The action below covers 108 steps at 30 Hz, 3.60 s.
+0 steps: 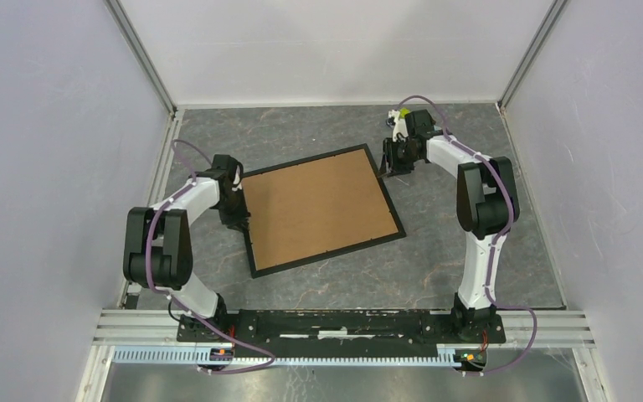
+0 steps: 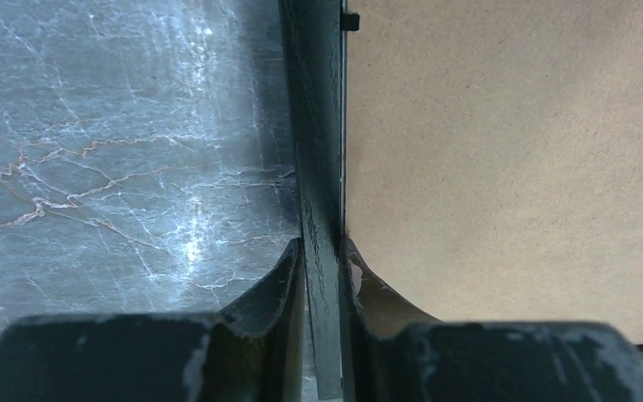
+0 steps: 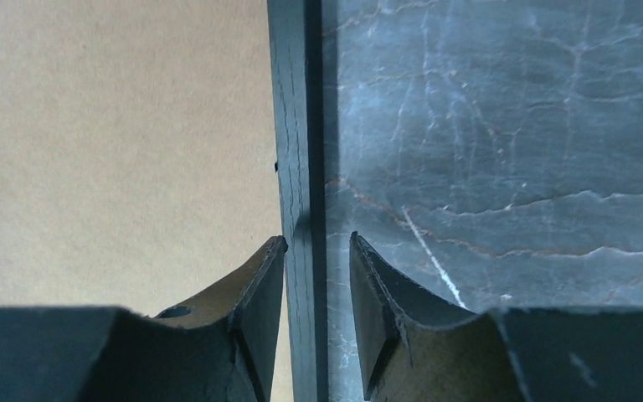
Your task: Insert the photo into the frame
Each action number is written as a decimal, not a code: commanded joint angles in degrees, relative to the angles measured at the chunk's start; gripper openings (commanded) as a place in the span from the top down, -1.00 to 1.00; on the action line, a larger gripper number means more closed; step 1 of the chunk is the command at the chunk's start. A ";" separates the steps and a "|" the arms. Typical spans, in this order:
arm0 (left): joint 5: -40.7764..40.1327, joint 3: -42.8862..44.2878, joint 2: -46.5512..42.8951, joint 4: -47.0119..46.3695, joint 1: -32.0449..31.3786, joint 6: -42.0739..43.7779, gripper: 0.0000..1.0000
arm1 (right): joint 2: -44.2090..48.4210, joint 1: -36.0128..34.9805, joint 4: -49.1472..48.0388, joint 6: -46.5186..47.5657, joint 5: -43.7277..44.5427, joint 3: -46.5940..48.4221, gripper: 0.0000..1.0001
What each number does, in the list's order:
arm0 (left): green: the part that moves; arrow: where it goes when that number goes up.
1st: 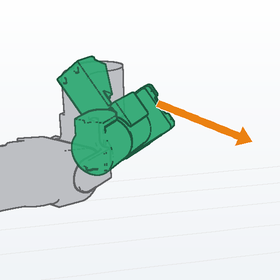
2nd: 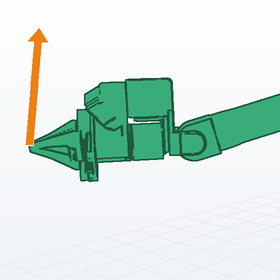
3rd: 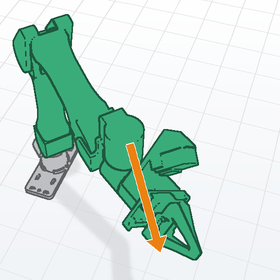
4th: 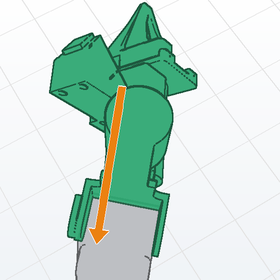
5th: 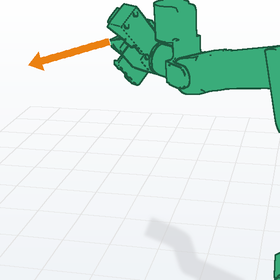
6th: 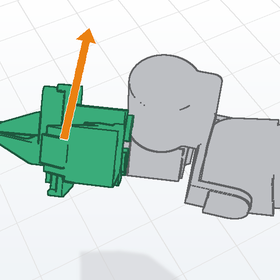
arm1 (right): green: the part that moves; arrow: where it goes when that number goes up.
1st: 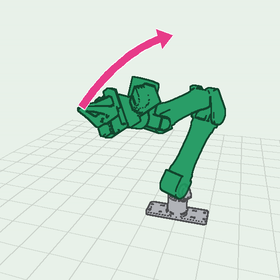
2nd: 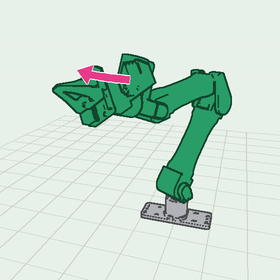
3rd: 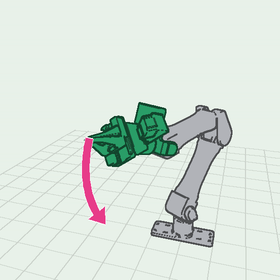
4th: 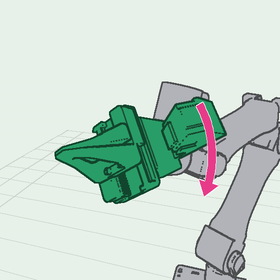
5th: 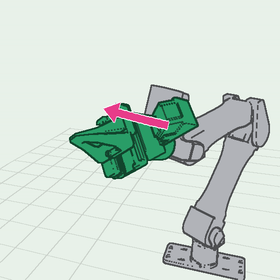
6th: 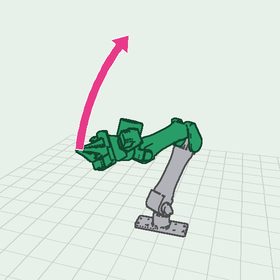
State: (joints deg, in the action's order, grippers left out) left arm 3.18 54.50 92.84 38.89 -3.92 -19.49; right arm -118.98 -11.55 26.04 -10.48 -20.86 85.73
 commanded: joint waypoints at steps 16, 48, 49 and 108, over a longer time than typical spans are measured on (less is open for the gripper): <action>-4.40 -1.59 1.40 -0.77 -6.93 3.40 0.92 | -3.47 2.33 4.60 2.04 -6.97 7.16 0.25; -4.06 -1.41 1.32 -0.59 -6.89 3.53 0.94 | -10.57 1.14 6.56 2.42 -6.52 13.71 0.34; -4.06 -1.33 1.44 -0.57 -6.89 3.49 0.95 | -10.57 1.02 6.58 2.44 -6.60 13.75 0.34; -1.95 -1.33 1.59 -0.47 -6.89 3.67 0.95 | -11.51 0.57 -3.89 -4.16 -9.56 10.13 0.39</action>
State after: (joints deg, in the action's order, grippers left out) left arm -2.46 54.63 92.23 38.85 -9.72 -18.33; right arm -129.47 -11.40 24.64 -12.21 -25.96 97.58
